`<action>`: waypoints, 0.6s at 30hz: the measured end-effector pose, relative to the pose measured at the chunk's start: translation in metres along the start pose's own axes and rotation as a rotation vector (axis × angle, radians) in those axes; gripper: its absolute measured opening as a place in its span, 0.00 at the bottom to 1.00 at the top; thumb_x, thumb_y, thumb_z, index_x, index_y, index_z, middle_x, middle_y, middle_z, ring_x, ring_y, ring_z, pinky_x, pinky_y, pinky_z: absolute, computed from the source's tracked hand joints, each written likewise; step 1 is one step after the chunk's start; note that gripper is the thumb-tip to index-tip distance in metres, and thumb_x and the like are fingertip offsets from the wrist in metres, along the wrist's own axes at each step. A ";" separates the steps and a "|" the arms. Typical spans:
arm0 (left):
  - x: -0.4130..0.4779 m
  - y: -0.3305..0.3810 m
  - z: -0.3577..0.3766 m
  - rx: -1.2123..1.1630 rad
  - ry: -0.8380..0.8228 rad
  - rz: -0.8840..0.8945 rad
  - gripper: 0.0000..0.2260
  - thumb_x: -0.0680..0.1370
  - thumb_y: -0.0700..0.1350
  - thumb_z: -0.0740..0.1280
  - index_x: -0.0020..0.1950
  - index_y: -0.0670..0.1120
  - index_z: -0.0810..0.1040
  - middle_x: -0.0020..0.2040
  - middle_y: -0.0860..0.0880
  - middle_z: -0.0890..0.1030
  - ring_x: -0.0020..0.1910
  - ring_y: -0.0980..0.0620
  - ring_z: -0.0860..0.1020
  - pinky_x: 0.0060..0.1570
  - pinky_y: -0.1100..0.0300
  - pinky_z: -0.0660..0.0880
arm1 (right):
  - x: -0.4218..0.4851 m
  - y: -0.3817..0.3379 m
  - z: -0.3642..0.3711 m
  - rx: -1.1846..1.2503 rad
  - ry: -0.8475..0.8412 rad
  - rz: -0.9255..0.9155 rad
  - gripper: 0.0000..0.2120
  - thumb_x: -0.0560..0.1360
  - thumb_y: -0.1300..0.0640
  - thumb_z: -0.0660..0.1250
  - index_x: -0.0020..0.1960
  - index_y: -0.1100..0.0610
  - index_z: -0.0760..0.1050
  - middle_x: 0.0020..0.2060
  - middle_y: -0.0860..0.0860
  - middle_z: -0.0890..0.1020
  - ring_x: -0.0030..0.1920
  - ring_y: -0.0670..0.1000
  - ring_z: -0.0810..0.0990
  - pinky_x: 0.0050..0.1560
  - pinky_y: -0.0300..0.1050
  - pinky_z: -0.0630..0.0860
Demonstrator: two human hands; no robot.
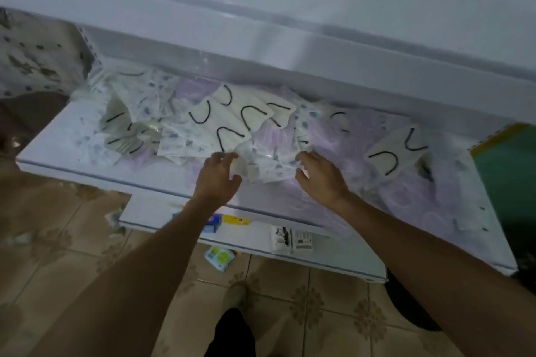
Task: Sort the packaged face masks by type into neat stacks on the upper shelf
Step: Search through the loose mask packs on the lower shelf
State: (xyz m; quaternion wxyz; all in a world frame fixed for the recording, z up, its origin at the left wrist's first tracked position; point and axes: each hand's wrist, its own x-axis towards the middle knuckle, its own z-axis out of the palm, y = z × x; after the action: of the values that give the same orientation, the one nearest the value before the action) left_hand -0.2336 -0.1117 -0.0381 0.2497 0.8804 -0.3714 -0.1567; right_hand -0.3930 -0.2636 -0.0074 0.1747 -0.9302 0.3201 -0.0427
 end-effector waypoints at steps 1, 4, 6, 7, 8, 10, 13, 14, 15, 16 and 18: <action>0.009 -0.009 -0.002 0.016 0.008 -0.019 0.24 0.73 0.40 0.67 0.69 0.42 0.69 0.66 0.38 0.69 0.63 0.37 0.68 0.62 0.49 0.66 | 0.014 -0.006 0.006 -0.005 0.002 -0.061 0.16 0.77 0.59 0.62 0.64 0.60 0.71 0.58 0.58 0.76 0.58 0.58 0.75 0.55 0.50 0.73; 0.029 -0.029 -0.008 0.066 0.015 -0.094 0.28 0.74 0.43 0.66 0.73 0.46 0.63 0.70 0.38 0.65 0.66 0.37 0.65 0.64 0.48 0.64 | 0.056 -0.017 0.017 0.096 0.034 -0.072 0.18 0.77 0.61 0.63 0.66 0.61 0.70 0.61 0.60 0.74 0.61 0.59 0.73 0.60 0.50 0.69; 0.038 -0.040 -0.012 0.049 0.008 -0.141 0.28 0.75 0.45 0.66 0.74 0.50 0.62 0.69 0.39 0.68 0.65 0.38 0.67 0.64 0.48 0.65 | 0.088 -0.023 0.024 0.250 0.108 0.118 0.16 0.76 0.63 0.62 0.63 0.59 0.72 0.59 0.61 0.76 0.59 0.60 0.75 0.57 0.47 0.69; 0.041 -0.042 -0.014 0.000 -0.006 -0.173 0.27 0.76 0.45 0.66 0.74 0.50 0.63 0.68 0.40 0.70 0.64 0.38 0.68 0.64 0.49 0.67 | 0.101 -0.024 0.025 0.317 0.117 0.235 0.16 0.75 0.63 0.61 0.62 0.58 0.72 0.58 0.62 0.76 0.57 0.60 0.76 0.54 0.46 0.71; 0.044 -0.044 -0.016 -0.081 -0.025 -0.216 0.26 0.76 0.46 0.65 0.73 0.51 0.64 0.66 0.41 0.72 0.64 0.40 0.69 0.64 0.51 0.67 | 0.113 -0.026 0.028 0.402 0.100 0.334 0.16 0.75 0.63 0.61 0.62 0.56 0.72 0.57 0.62 0.77 0.55 0.60 0.76 0.50 0.43 0.72; 0.049 -0.044 -0.021 -0.264 -0.062 -0.290 0.23 0.77 0.44 0.65 0.72 0.50 0.67 0.66 0.43 0.73 0.64 0.44 0.71 0.63 0.57 0.66 | 0.128 -0.027 0.029 0.596 0.088 0.452 0.17 0.75 0.61 0.61 0.64 0.55 0.73 0.58 0.60 0.77 0.51 0.56 0.77 0.42 0.35 0.73; 0.049 -0.043 -0.025 -0.366 -0.075 -0.288 0.20 0.77 0.42 0.65 0.69 0.48 0.71 0.65 0.46 0.75 0.62 0.47 0.74 0.60 0.63 0.66 | 0.141 -0.026 0.032 0.649 0.091 0.486 0.17 0.77 0.60 0.62 0.65 0.56 0.74 0.62 0.55 0.76 0.53 0.53 0.76 0.44 0.37 0.71; 0.049 -0.043 -0.025 -0.364 -0.081 -0.269 0.19 0.77 0.41 0.65 0.68 0.48 0.72 0.65 0.46 0.75 0.62 0.47 0.74 0.60 0.63 0.67 | 0.143 -0.028 0.032 0.635 0.063 0.480 0.16 0.77 0.60 0.61 0.64 0.56 0.74 0.60 0.54 0.77 0.51 0.51 0.75 0.42 0.35 0.70; 0.049 -0.043 -0.026 -0.367 -0.091 -0.261 0.19 0.77 0.41 0.65 0.67 0.49 0.72 0.64 0.46 0.75 0.62 0.47 0.74 0.60 0.62 0.67 | 0.143 -0.030 0.033 0.620 0.038 0.476 0.14 0.77 0.60 0.62 0.62 0.58 0.76 0.55 0.53 0.78 0.49 0.49 0.73 0.40 0.34 0.69; 0.051 -0.043 -0.026 -0.387 -0.101 -0.266 0.19 0.77 0.41 0.65 0.67 0.49 0.73 0.64 0.46 0.75 0.62 0.48 0.74 0.60 0.62 0.67 | 0.143 -0.033 0.035 0.620 0.036 0.487 0.11 0.76 0.61 0.63 0.56 0.61 0.78 0.49 0.53 0.77 0.47 0.48 0.72 0.39 0.34 0.69; 0.055 -0.041 -0.024 -0.429 -0.114 -0.298 0.18 0.77 0.41 0.65 0.66 0.49 0.73 0.64 0.45 0.75 0.62 0.48 0.73 0.59 0.63 0.66 | 0.139 -0.039 0.040 0.678 0.073 0.536 0.11 0.73 0.62 0.65 0.49 0.70 0.78 0.43 0.58 0.80 0.43 0.50 0.72 0.39 0.37 0.69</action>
State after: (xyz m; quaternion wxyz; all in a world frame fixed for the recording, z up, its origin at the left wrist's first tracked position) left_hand -0.1621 -0.1201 -0.0464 0.3833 0.8422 -0.2092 -0.3161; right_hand -0.2528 -0.3083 -0.0354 0.4639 -0.7020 0.5242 -0.1314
